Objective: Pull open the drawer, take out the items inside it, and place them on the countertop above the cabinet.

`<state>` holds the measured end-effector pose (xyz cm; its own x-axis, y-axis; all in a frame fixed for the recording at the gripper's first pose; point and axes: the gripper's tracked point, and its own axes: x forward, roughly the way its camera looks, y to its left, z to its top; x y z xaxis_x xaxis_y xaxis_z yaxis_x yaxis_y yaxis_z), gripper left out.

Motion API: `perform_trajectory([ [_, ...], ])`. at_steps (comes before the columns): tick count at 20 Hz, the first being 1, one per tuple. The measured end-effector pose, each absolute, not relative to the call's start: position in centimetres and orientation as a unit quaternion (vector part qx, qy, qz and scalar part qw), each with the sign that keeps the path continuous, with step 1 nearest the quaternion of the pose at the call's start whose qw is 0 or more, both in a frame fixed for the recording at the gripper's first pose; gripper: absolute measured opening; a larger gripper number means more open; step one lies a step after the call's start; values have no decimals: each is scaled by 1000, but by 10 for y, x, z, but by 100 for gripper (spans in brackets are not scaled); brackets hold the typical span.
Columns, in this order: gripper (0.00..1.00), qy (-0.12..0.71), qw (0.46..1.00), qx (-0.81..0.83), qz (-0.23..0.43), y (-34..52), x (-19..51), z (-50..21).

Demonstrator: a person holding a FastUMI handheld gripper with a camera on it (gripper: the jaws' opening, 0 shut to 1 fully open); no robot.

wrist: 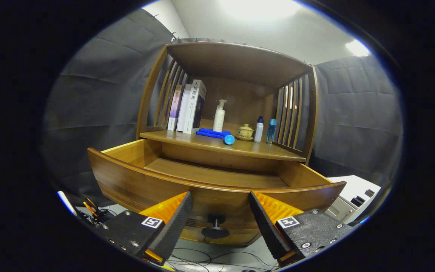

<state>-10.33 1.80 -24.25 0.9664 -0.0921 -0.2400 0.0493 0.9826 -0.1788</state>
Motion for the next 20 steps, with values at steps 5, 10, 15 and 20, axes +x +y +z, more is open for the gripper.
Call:
perform_trajectory([
  [5,95,116,989,-87,-37,19,-79,-241],
  [10,95,115,989,-87,-40,18,-52,-244],
  [15,96,115,988,-97,-40,17,-24,-249],
  [20,95,117,982,-147,-34,9,4,-256],
])
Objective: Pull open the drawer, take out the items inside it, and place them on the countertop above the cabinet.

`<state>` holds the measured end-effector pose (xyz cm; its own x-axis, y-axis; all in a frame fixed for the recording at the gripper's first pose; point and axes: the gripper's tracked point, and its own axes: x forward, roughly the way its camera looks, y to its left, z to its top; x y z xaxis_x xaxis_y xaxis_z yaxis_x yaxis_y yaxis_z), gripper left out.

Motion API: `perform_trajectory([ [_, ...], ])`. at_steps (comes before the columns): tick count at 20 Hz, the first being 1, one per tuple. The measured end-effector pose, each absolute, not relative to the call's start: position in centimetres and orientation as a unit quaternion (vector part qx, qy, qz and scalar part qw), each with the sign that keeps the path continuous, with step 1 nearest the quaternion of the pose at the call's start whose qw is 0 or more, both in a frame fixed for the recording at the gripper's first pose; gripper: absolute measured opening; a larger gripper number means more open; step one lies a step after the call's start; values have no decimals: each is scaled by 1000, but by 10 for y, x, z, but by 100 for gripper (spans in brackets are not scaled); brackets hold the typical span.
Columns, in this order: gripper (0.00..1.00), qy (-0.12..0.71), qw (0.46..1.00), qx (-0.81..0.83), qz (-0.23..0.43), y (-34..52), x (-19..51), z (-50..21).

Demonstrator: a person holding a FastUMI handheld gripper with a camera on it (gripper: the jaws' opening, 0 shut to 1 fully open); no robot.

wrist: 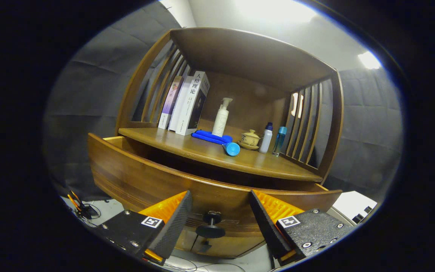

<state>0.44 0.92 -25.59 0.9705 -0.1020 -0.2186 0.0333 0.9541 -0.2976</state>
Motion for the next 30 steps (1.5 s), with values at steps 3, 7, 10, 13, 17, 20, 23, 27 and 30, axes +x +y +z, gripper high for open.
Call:
perform_trajectory([
  [3,95,123,982,-137,-36,9,17,-258],
  [7,95,126,983,-125,-40,12,27,-260],
  [10,95,124,984,-125,-40,11,40,-262],
  [13,95,123,984,-126,-40,10,52,-264],
  [17,95,127,982,-132,-41,8,65,-267],
  [20,95,128,980,-143,-45,9,67,-268],
  [23,97,131,979,-147,-45,11,67,-269],
  [27,97,140,978,-154,-6,15,62,-271],
  [30,95,137,978,-158,3,4,47,-258],
])
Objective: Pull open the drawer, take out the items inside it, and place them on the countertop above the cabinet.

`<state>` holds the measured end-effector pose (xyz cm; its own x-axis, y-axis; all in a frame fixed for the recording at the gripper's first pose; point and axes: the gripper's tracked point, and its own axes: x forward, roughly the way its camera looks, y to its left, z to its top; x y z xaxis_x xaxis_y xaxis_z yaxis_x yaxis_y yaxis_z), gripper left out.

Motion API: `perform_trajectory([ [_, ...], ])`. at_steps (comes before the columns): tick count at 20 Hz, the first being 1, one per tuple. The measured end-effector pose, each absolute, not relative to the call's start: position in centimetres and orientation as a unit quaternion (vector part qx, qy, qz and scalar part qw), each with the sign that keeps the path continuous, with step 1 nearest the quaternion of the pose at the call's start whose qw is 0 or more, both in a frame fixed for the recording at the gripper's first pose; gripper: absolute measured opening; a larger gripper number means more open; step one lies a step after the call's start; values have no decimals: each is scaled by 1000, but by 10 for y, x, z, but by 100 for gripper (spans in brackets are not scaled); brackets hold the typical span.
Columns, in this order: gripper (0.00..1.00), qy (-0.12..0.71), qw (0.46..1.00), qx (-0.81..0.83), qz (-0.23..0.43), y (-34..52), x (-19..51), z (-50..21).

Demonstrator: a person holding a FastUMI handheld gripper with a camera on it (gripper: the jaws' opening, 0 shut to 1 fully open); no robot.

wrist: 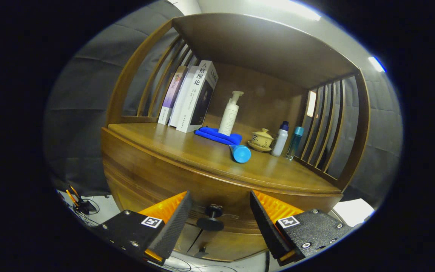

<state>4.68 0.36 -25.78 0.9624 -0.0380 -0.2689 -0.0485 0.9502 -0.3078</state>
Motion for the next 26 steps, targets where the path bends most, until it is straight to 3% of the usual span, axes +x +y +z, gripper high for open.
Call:
perform_trajectory([
  [8,95,29,998,-61,0,-24,28,-100],
  [14,94,5,997,-71,-5,-36,22,-3],
  [19,94,-1,997,-77,-25,-28,-3,22],
  [26,95,16,1000,13,4,-19,-5,10],
])
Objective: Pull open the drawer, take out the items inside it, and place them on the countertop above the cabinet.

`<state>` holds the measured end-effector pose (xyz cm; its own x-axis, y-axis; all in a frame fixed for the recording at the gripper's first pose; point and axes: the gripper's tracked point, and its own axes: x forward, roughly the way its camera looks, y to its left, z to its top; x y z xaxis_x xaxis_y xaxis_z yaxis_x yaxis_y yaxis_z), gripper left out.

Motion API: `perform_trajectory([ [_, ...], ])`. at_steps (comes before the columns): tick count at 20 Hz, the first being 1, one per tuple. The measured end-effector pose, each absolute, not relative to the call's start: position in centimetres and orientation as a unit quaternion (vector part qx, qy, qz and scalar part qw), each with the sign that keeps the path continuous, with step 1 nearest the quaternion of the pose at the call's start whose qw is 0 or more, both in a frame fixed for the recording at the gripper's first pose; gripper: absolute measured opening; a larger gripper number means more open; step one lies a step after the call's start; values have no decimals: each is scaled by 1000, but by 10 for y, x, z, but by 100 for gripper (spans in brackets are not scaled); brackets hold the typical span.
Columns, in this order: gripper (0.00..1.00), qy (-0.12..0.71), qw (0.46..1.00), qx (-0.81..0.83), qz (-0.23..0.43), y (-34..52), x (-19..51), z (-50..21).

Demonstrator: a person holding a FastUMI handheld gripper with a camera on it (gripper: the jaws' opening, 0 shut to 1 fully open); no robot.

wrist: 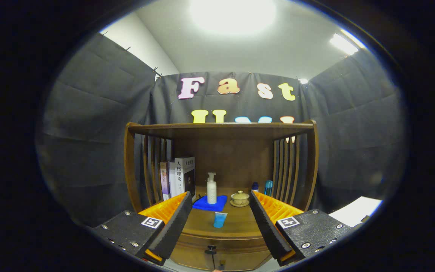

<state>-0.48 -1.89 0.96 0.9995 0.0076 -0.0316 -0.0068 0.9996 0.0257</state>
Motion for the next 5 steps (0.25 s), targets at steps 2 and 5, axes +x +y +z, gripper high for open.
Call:
perform_trajectory([
  [2,95,17,1000,23,7,-22,-3,7],
  [5,95,16,1000,-13,-17,-33,-4,8],
])
